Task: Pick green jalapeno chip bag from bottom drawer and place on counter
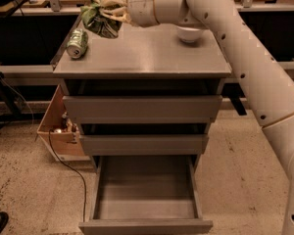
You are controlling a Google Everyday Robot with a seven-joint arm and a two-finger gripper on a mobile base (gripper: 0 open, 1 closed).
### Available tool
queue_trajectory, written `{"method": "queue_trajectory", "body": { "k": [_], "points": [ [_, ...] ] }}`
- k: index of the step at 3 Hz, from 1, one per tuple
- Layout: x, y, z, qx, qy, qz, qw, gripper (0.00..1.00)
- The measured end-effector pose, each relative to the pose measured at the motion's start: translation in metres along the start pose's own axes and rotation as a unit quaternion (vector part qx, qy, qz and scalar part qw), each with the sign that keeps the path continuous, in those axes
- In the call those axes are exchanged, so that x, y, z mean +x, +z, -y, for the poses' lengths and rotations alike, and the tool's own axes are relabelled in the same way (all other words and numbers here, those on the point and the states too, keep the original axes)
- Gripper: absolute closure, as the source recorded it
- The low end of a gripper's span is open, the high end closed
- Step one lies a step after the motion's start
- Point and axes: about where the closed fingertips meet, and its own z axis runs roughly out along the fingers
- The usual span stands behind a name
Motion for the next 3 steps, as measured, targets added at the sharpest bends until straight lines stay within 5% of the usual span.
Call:
{"method": "queue_trajectory", "body": {
  "k": [2, 3],
  "points": [
    [0.05, -0.005, 0.003, -0.007, -0.013, -0.02, 0.9997, 1.0],
    [0.079, -0.002, -0.017, -0.023, -0.007, -0.028, 0.9993, 1.0]
  ]
}}
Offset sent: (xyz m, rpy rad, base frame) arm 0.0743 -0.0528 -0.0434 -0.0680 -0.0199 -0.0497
